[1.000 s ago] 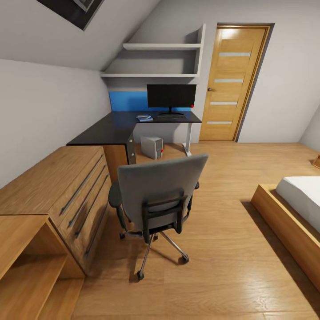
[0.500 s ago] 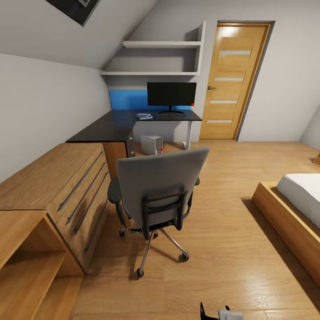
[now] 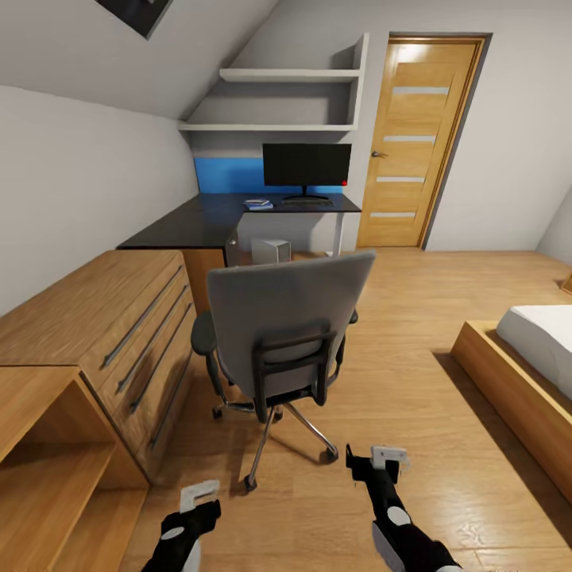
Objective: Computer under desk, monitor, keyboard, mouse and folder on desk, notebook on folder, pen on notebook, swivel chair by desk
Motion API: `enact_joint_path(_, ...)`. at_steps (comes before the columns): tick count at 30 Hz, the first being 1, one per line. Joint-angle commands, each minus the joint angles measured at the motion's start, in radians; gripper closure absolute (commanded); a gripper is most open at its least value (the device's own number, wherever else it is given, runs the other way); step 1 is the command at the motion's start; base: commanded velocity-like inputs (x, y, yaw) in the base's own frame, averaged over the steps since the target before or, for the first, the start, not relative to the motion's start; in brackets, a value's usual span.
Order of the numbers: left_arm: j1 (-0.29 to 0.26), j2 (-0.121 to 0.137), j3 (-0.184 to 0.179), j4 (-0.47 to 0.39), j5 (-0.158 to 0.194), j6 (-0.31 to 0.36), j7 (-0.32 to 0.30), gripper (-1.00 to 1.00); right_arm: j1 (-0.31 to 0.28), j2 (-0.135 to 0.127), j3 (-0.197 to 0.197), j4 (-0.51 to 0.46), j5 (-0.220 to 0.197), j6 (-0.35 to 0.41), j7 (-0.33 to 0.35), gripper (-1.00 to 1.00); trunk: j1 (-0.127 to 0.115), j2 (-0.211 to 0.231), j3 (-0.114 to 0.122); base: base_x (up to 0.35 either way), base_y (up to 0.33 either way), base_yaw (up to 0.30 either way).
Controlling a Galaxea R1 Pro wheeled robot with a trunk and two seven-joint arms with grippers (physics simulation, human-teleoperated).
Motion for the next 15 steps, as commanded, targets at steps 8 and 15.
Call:
enact_joint_path(8, -0.124, -0.004, 0.004, -0.001, -0.006, 0.071, -0.005, -1.00, -0.106, -0.002, 0.007, -0.001, -0.013, 0.137, -0.006, -1.00, 0.031, -0.057, -0.026, 0.000, 0.000, 0.000)
enact_joint_path(15, -0.231, -0.004, 0.003, -0.002, -0.006, 0.188, -0.006, -1.00, -0.119, -0.008, -0.001, 0.000, -0.014, 0.169, -0.001, -1.00, 0.057, -0.106, -0.048, 0.000, 0.000, 0.000)
